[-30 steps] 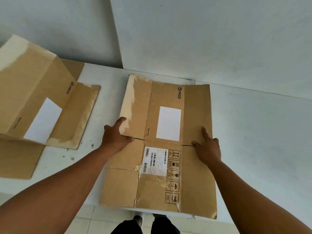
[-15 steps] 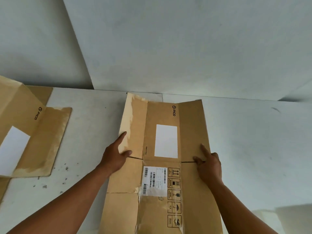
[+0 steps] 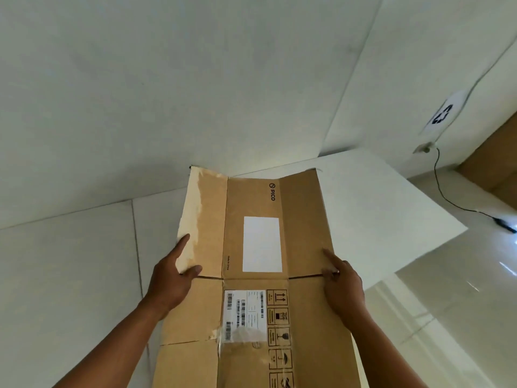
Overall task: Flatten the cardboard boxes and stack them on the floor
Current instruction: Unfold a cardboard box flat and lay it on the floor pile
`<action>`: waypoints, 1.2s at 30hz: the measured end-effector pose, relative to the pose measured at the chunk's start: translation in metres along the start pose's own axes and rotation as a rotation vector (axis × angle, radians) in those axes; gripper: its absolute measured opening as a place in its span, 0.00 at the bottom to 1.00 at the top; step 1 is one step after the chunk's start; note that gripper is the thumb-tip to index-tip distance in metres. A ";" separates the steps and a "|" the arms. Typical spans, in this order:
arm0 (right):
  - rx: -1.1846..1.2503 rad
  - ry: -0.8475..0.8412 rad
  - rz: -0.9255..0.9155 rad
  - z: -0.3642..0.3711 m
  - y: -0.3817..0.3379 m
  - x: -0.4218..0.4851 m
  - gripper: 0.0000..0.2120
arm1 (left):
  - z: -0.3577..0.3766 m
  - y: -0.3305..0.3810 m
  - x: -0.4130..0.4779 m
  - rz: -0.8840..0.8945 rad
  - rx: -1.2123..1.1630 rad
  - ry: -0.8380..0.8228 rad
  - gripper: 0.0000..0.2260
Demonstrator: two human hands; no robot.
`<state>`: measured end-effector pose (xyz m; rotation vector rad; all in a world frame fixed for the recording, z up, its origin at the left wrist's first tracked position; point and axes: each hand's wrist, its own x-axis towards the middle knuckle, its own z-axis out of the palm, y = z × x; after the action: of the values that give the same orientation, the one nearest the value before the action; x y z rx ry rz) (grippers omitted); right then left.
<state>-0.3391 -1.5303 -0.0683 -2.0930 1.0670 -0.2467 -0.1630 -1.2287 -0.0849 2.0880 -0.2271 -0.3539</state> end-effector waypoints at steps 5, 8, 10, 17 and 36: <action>0.153 0.082 0.067 -0.111 0.062 0.036 0.16 | 0.104 0.081 -0.015 0.039 -0.009 -0.011 0.35; 0.186 0.118 0.072 -0.171 0.097 0.064 0.14 | 0.160 0.123 -0.021 0.063 -0.011 -0.023 0.35; 0.191 0.138 0.080 -0.205 0.119 0.084 0.13 | 0.197 0.148 -0.019 0.066 -0.021 -0.033 0.35; 0.214 0.182 0.161 -0.291 0.188 0.172 0.14 | 0.322 0.229 0.025 0.067 -0.033 -0.073 0.44; 0.142 0.329 0.479 -0.560 0.431 0.466 0.18 | 0.789 0.478 0.179 0.003 -0.081 -0.453 0.22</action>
<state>-0.5743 -2.3434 -0.0577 -1.6439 1.6577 -0.4214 -0.2717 -2.1618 -0.0888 1.9052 -0.4750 -0.8208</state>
